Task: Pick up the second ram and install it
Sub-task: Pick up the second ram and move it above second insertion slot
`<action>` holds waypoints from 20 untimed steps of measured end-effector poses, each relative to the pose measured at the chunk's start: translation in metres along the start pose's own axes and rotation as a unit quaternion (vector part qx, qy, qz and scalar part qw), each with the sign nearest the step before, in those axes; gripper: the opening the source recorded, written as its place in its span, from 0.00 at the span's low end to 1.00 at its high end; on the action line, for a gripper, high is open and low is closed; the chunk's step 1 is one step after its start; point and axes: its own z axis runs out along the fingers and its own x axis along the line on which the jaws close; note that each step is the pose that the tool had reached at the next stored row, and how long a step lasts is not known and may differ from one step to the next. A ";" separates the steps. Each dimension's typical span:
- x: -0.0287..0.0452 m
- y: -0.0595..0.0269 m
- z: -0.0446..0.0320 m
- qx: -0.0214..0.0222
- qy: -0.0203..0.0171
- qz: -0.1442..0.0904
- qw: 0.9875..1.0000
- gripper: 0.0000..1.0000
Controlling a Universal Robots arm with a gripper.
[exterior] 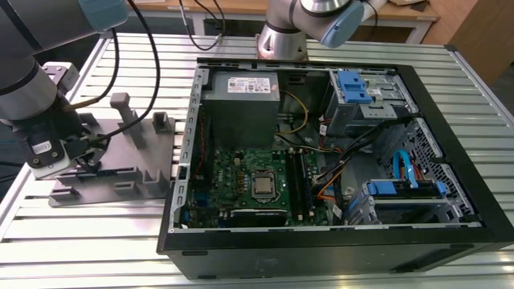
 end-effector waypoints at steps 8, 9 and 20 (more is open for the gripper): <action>0.0000 0.0000 0.0000 -0.002 0.003 -0.065 0.998 0.07; 0.0000 0.0000 0.0000 -0.002 0.003 -0.073 0.997 0.07; 0.0000 0.0000 0.0001 -0.003 0.006 -0.132 0.991 0.07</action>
